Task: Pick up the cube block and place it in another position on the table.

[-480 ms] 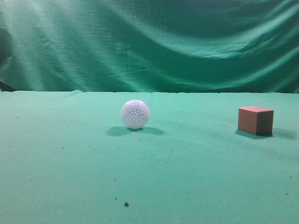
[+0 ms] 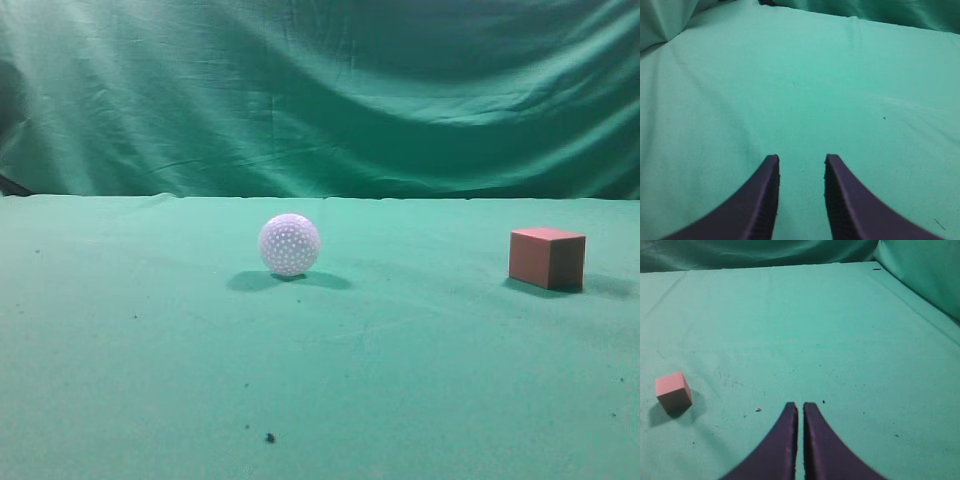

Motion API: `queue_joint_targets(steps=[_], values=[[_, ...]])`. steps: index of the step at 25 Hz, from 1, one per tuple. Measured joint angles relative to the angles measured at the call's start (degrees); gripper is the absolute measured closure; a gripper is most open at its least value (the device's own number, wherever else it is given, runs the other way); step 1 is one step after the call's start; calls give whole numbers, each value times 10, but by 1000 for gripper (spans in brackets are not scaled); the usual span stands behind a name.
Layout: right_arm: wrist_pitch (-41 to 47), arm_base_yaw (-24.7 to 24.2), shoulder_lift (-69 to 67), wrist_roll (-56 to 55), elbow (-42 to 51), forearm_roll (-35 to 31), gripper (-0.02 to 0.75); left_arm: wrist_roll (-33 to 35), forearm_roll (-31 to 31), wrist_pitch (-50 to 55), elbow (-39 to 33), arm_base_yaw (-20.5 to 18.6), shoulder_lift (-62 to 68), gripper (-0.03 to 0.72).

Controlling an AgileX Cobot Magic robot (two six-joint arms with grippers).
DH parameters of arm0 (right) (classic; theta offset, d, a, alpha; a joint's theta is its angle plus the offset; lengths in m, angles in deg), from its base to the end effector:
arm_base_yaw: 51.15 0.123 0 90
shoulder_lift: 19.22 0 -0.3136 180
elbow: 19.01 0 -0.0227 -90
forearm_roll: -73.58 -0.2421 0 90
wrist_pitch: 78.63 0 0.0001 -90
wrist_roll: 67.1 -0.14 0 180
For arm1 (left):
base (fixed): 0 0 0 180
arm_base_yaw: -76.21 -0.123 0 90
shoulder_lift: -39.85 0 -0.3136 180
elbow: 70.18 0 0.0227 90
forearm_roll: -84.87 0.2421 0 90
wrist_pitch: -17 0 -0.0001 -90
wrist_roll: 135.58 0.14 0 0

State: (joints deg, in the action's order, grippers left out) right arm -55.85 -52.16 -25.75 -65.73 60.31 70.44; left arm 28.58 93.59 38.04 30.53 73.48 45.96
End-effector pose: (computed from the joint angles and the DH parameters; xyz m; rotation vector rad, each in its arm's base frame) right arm 0.0609 0.0019 0.1541 0.0275 1.8952 0.0262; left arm 0.0614 0.0106 0.1593 -0.2060 1.8419 -0.0098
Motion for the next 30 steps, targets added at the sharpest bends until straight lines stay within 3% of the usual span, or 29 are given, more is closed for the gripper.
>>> queue_joint_targets(steps=[7,11,15,18,24,30], values=[[-13,0,0,0,0,-3,738,0,0,0,0,0,0,426],[-150,0,0,-22,2,-64,738,0,0,0,0,0,0,426],[-305,0,0,-35,-1,-82,738,0,0,0,0,0,0,426],[-219,0,0,-42,-78,-65,738,0,0,0,0,0,0,426],[59,0,-76,-42,-243,-37,738,0,0,0,0,0,0,426],[130,8,-166,35,-266,-54,738,0,0,0,0,0,0,426]])
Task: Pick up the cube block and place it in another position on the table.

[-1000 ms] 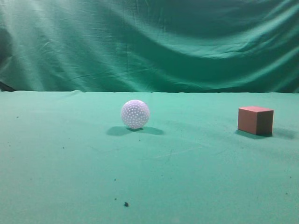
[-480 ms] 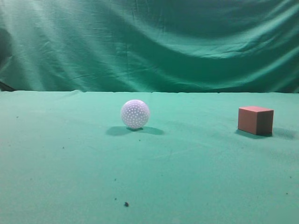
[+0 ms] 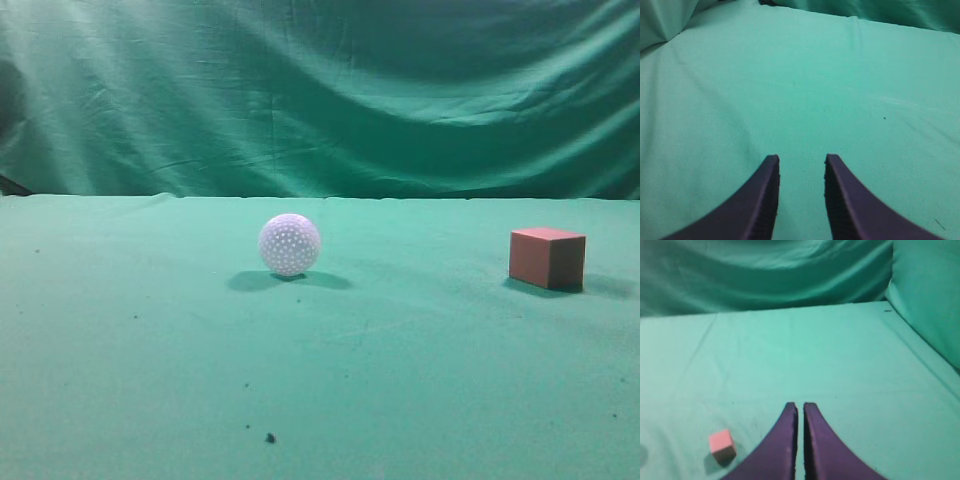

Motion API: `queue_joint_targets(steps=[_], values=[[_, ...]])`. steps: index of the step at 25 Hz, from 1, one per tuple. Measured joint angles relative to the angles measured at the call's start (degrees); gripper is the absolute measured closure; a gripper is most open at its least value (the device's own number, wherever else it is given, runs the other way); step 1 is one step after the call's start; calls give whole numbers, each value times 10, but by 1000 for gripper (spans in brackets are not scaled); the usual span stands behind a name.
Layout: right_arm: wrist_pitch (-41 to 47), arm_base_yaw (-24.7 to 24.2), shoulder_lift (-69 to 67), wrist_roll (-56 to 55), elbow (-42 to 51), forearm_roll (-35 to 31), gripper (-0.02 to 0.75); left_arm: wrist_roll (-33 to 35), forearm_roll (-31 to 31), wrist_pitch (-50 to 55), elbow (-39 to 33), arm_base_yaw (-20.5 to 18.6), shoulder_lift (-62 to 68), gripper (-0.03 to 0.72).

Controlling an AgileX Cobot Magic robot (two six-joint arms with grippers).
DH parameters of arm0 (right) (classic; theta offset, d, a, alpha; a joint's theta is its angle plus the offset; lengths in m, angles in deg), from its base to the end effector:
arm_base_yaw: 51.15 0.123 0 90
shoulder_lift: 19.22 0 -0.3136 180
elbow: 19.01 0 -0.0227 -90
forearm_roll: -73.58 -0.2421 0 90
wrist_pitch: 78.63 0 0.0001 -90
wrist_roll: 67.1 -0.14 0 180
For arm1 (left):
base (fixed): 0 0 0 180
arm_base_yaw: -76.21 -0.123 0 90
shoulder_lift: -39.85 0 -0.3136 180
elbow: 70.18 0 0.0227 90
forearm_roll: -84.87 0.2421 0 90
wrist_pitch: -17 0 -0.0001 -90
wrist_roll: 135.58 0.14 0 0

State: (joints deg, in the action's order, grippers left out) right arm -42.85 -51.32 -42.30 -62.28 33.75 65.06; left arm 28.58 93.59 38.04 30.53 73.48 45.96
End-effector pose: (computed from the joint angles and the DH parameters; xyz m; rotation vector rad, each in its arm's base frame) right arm 0.0706 0.0119 0.2764 -0.0189 1.9428 0.1067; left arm 0.0614 0.0106 0.1593 -0.2060 1.8419 -0.0098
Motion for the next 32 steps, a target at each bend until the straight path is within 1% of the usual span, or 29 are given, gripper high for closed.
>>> queue_joint_targets(steps=[3,9,18,23,24,25,32], values=[[41,33,-63,59,-17,-37,738,0,0,0,0,0,0,426],[107,117,-226,81,-50,-43,738,0,0,0,0,0,0,426],[112,198,-465,81,-150,-40,738,0,0,0,0,0,0,426],[110,257,-567,82,-213,-1,738,0,0,0,0,0,0,426],[111,265,-587,82,-223,4,702,0,0,0,0,0,0,426],[114,270,-607,82,-234,5,690,0,0,0,0,0,0,426],[111,278,-718,83,-284,29,291,0,0,0,0,0,0,426]])
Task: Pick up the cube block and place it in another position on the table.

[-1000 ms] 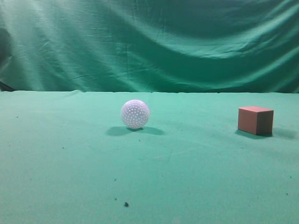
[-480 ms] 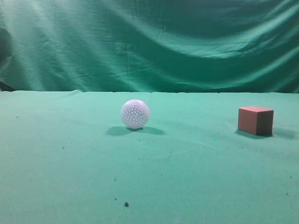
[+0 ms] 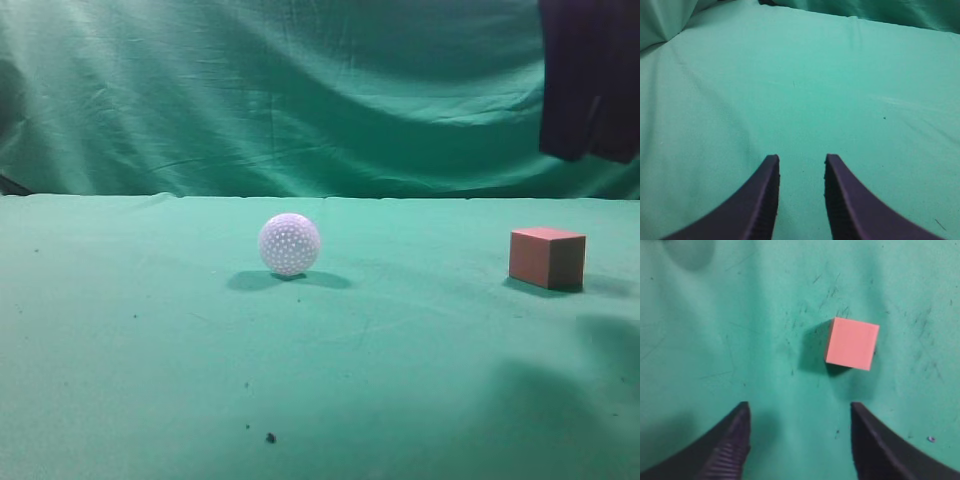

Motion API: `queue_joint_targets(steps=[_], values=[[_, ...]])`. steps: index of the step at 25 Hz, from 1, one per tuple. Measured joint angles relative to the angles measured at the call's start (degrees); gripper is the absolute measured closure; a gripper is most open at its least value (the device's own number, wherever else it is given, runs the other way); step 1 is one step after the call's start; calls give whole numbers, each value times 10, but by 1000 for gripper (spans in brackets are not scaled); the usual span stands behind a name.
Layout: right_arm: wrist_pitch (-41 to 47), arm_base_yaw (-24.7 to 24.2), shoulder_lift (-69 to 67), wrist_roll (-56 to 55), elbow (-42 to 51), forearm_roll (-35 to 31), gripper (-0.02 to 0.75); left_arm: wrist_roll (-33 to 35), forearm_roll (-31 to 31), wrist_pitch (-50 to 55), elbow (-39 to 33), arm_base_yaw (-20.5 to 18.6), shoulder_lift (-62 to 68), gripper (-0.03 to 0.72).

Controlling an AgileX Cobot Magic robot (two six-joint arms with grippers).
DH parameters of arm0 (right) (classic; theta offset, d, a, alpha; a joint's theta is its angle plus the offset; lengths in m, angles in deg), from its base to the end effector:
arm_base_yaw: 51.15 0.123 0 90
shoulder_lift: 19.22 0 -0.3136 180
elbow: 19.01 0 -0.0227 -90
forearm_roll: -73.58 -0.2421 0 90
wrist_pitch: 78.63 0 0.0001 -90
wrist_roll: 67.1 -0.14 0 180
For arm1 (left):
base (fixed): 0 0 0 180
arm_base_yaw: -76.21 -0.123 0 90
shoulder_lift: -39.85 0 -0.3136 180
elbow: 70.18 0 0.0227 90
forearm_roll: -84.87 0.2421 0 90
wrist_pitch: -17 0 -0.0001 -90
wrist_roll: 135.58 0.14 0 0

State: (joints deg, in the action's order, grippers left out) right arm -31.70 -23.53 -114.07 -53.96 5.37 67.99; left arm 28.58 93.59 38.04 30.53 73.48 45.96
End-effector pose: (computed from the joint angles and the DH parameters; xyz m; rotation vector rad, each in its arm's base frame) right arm 0.2457 0.1398 0.2015 -0.9332 2.7541 0.1590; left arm 0.0614 0.0106 0.1593 -0.2060 1.8419 -0.0098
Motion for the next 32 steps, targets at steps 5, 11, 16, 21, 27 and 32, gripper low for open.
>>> queue_joint_targets(steps=[5,11,16,21,27,32], values=[[-45,0,-59,-70,-9,58,256,0,0,0,0,0,0,426],[-87,0,-105,-116,-11,76,230,0,0,0,0,0,0,426],[-92,0,-127,-138,-12,79,354,0,0,0,0,0,0,426],[-64,-9,-122,-152,-60,83,517,0,0,0,0,0,0,426],[-43,-73,-120,-203,-156,95,517,0,0,0,0,0,0,426],[-21,-113,-183,-204,-226,95,517,0,0,0,0,0,0,426]])
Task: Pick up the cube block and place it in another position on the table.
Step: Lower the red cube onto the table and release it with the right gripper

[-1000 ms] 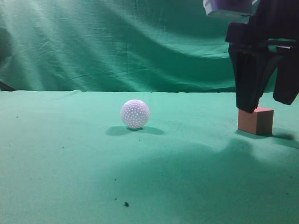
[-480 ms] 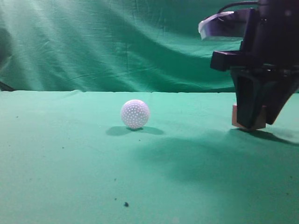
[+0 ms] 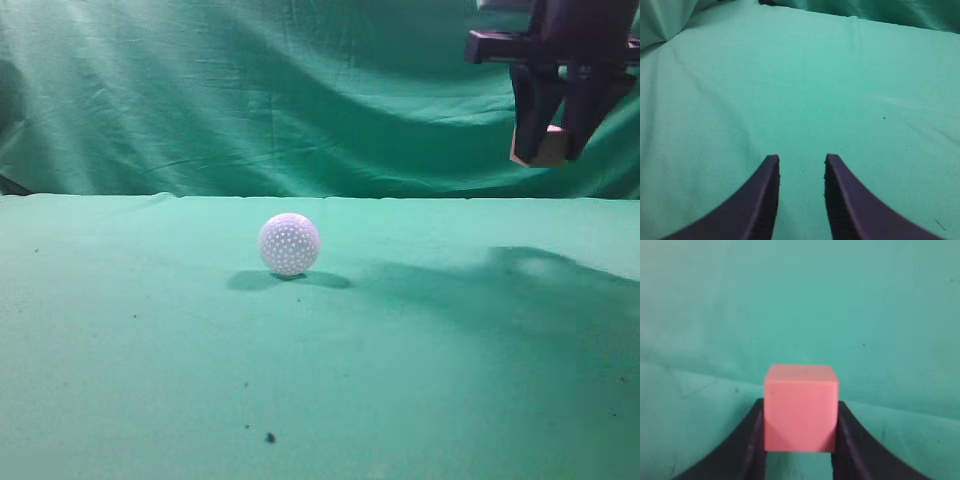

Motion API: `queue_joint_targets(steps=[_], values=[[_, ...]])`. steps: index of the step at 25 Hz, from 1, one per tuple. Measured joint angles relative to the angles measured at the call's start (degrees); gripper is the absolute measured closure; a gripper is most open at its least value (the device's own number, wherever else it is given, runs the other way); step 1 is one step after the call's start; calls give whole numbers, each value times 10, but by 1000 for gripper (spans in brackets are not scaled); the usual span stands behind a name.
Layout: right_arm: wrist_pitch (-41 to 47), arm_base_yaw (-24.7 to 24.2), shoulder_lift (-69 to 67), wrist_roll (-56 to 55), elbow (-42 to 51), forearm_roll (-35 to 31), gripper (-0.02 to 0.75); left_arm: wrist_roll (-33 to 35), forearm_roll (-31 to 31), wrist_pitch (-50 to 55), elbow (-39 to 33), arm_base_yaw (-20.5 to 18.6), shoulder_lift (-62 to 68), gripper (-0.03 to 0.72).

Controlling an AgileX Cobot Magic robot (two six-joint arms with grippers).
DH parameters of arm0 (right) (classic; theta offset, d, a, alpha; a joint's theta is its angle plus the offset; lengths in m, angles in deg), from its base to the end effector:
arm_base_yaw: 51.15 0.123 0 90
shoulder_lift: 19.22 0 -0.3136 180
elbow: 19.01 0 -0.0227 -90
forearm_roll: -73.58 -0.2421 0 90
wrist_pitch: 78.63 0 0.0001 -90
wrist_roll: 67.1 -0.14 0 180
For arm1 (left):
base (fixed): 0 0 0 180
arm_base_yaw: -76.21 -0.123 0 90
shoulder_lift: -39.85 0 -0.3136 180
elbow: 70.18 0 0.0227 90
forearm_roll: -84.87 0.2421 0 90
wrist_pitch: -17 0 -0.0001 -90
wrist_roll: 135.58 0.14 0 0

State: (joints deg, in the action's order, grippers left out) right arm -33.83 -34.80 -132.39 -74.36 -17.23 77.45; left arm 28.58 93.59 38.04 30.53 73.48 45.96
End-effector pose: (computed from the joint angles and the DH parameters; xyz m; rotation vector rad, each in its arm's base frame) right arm 0.3866 0.1065 0.1986 -0.2753 2.7707 0.0252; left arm 0.0614 0.0106 0.1593 -0.2060 1.8419 -0.0098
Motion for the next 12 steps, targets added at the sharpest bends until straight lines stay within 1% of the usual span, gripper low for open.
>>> queue_joint_targets(steps=[5,9,10,11,12], values=[[3,-6,-66,5,-46,0,517,0,0,0,0,0,0,426],[0,-6,-96,4,-57,0,517,0,0,0,0,0,0,426],[0,-6,-97,4,-59,-1,458,0,0,0,0,0,0,426],[0,-6,-98,4,-60,-2,415,0,0,0,0,0,0,426],[0,-6,-98,4,-63,-4,350,0,0,0,0,0,0,426]])
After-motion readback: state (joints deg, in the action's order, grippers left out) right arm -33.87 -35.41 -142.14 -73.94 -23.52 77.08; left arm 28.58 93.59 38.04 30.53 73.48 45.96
